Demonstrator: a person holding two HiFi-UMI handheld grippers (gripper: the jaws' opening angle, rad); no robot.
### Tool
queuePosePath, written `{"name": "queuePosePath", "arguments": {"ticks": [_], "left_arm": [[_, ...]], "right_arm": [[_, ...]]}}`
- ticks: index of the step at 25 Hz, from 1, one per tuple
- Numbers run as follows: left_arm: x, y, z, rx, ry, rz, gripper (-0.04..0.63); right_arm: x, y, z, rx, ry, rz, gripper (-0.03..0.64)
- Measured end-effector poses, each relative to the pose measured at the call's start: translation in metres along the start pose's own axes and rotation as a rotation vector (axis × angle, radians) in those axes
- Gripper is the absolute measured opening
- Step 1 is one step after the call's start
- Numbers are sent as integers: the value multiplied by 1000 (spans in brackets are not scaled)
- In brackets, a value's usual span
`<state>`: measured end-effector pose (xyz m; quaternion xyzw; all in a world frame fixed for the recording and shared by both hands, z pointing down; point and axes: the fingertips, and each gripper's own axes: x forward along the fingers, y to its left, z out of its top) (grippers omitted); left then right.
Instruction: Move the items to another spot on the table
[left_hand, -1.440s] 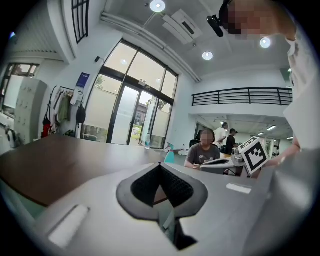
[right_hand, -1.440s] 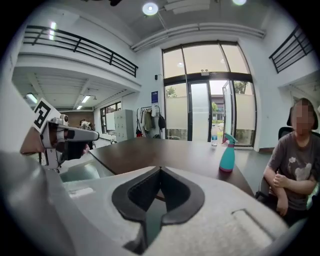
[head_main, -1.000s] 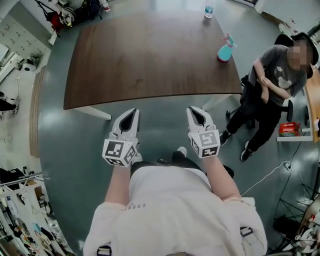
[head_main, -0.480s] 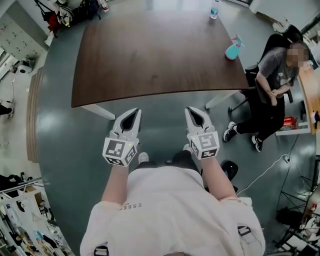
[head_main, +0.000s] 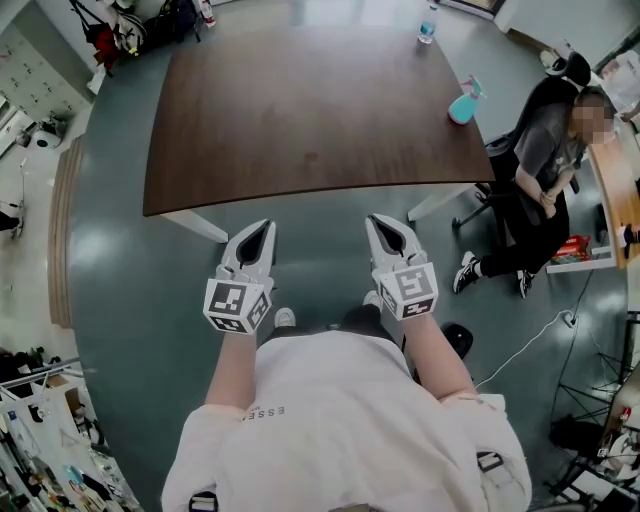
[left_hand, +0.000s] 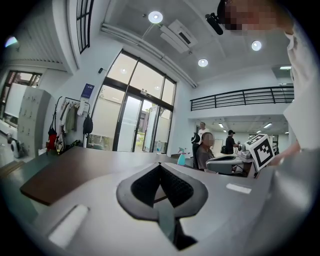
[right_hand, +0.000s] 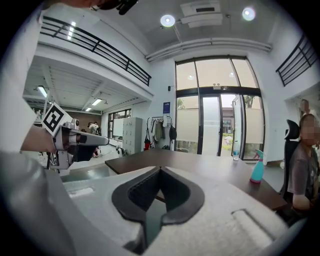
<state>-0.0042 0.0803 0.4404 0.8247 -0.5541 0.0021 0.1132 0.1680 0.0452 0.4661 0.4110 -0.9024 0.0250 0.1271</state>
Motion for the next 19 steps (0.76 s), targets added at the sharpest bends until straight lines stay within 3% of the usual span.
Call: {"name": "queuePosePath", "arguments": {"ticks": [19], "left_arm": [[11,2,0,-18,-12,24,17]], "right_arm": [[10,-14,5,-5,2,21,-9]]}}
